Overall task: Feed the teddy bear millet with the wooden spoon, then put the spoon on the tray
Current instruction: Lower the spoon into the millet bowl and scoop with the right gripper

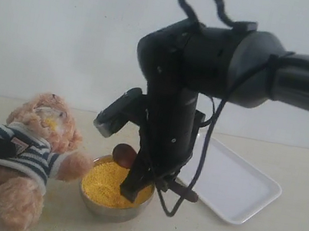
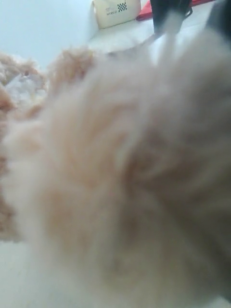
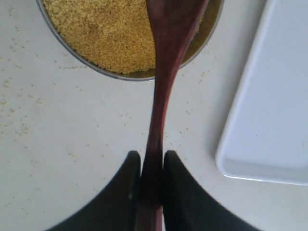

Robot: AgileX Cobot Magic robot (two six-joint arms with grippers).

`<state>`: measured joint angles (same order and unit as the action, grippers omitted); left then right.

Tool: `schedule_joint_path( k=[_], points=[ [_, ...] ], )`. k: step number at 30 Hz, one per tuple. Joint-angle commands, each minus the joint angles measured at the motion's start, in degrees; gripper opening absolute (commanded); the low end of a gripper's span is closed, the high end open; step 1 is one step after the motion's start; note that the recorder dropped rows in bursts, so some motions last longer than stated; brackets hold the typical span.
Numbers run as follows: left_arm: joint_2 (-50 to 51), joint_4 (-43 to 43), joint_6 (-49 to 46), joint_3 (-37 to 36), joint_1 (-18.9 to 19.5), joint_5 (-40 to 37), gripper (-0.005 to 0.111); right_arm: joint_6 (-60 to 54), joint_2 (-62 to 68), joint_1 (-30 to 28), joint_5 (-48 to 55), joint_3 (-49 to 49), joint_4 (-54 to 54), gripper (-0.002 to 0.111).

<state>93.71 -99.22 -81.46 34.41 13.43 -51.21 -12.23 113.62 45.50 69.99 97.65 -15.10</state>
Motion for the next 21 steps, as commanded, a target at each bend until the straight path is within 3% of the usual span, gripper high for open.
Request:
schedule_joint_path(
  k=[1,21],
  points=[
    [0.32,-0.72,-2.64,1.69,0.00,0.76,0.004,1.48,3.07,1.74,-0.03,0.12,-5.66,0.000],
    [4.25,-0.72,-4.69,4.71,0.00,2.63,0.004,-2.22,8.19,2.09,-4.20,0.12,-7.72,0.000]
  ],
)
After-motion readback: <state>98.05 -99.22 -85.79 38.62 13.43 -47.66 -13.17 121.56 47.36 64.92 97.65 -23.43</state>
